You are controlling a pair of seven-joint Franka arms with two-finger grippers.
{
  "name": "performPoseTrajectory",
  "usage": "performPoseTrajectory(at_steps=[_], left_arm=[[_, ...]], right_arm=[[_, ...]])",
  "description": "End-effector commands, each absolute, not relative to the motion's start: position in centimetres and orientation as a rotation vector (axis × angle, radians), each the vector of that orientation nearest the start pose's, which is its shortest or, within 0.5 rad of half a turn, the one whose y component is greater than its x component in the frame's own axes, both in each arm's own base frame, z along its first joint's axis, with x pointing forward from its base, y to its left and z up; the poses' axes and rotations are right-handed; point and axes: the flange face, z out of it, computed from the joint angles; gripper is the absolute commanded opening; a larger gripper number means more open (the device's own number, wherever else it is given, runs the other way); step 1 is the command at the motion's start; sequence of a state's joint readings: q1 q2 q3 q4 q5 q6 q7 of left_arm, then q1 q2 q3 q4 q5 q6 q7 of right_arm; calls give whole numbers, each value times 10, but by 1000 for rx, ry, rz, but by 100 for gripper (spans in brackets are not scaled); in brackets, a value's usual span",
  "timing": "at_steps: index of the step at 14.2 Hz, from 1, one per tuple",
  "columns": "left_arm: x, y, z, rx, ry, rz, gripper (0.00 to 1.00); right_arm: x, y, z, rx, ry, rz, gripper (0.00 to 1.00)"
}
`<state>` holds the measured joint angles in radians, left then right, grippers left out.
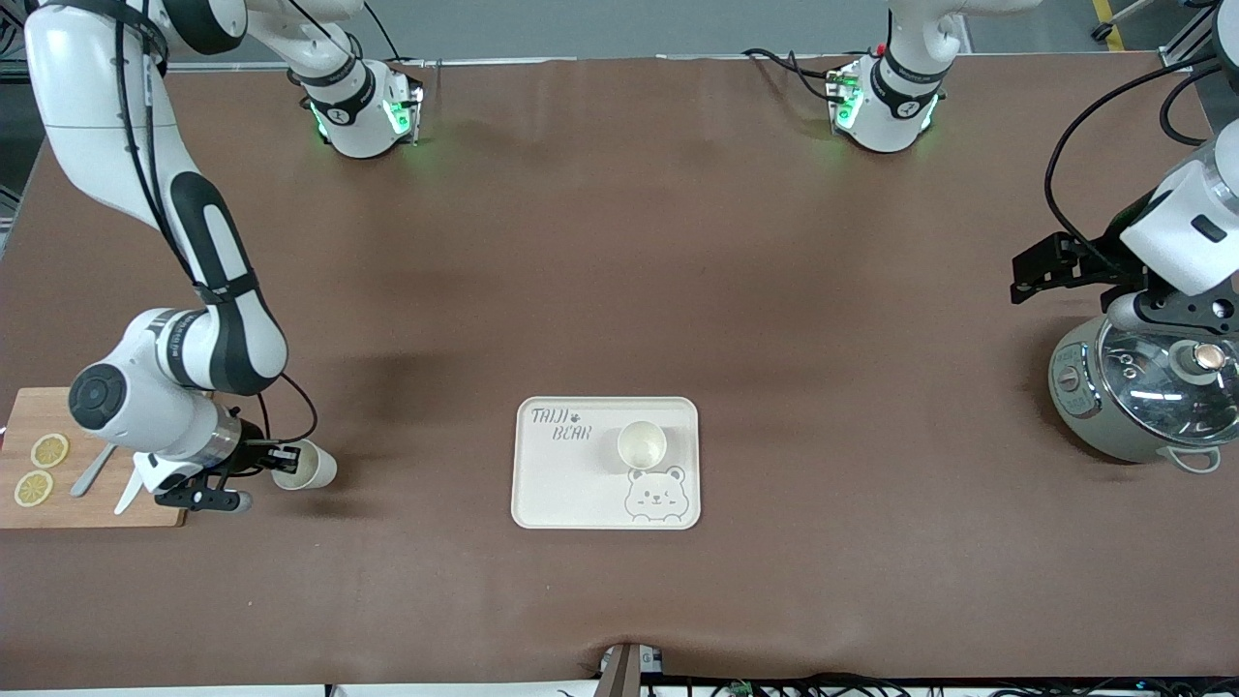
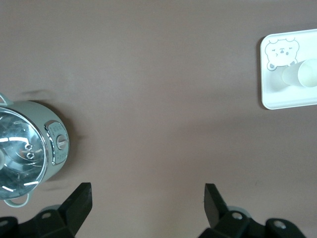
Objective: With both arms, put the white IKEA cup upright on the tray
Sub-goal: 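Carry the white cup with the right gripper onto the tray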
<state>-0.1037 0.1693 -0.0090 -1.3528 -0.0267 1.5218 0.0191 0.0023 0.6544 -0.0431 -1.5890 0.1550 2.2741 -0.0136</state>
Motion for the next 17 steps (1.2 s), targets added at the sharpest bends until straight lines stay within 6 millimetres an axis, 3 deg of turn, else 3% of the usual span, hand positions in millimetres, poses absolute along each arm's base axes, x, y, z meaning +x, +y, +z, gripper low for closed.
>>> performPoseTrajectory(at_steps=[1,3,5,7,9,12,17], left_arm=[[582,-64,643,-3145,248,-21,100],[579,-58,648,-3151,244,-21,100],[576,-57,648,-3148,315,0,100],[573,-58,647,-3137,347,29,100],[573,-59,641,-3130,350,70,100],[574,-60,638,-3123,390,79,100],[574,-61,636,-3068,399,94,100]], right_arm=[[719,9,317,-2985,302,-22,0],[728,50,351,-2942,480,-30,0],[728,112,363,-2913,591,-43,0],[728,161,367,-2874,689,-73,0],[726,204,361,-2829,747,-134,0],[716,267,333,-2787,783,-176,0],[695,325,288,-2787,794,-165,0]])
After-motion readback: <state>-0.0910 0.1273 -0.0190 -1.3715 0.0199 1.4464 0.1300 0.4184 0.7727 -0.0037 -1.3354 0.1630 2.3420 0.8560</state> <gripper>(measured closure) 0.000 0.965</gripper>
